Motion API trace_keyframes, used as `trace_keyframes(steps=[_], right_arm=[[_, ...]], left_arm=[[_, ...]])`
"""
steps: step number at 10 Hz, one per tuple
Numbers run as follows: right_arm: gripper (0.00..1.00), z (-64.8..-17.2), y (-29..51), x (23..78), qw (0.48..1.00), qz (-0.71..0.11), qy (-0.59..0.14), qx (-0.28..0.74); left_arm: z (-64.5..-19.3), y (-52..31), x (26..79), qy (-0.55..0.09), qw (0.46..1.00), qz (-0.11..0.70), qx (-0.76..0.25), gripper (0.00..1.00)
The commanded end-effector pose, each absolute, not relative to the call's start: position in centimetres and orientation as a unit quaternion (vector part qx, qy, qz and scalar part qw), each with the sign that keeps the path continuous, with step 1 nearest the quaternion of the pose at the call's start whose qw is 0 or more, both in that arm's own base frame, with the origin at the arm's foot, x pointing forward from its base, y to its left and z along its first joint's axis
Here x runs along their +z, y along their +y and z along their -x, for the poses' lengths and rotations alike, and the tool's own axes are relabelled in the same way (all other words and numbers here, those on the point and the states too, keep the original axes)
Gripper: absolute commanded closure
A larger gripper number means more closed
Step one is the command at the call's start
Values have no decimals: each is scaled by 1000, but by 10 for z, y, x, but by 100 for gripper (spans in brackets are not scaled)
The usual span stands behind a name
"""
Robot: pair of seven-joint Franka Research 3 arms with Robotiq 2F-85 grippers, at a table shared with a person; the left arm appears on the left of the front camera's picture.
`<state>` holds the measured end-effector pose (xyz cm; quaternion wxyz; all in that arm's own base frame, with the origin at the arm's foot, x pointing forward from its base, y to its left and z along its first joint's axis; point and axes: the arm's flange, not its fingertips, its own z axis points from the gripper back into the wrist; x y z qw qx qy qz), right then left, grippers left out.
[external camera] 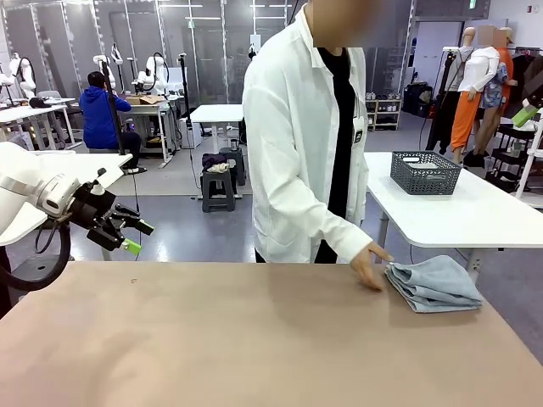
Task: Fold the towels and place them in the basket.
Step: Stack the folded Towel with hook on the right side of the table.
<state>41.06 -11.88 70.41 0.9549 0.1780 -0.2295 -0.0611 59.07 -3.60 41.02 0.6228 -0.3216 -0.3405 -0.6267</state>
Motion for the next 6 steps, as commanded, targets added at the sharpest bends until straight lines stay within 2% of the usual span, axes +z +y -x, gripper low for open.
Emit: trace_keyframes(steps=[1,6], right_arm=[[0,-411,-118,706,957,-175,-223,-66],[0,-411,-118,706,957,-175,-223,-66]], left_arm=[[-589,-36,411,-341,622,321,-627,0],[-589,-36,411,-341,622,321,-627,0]])
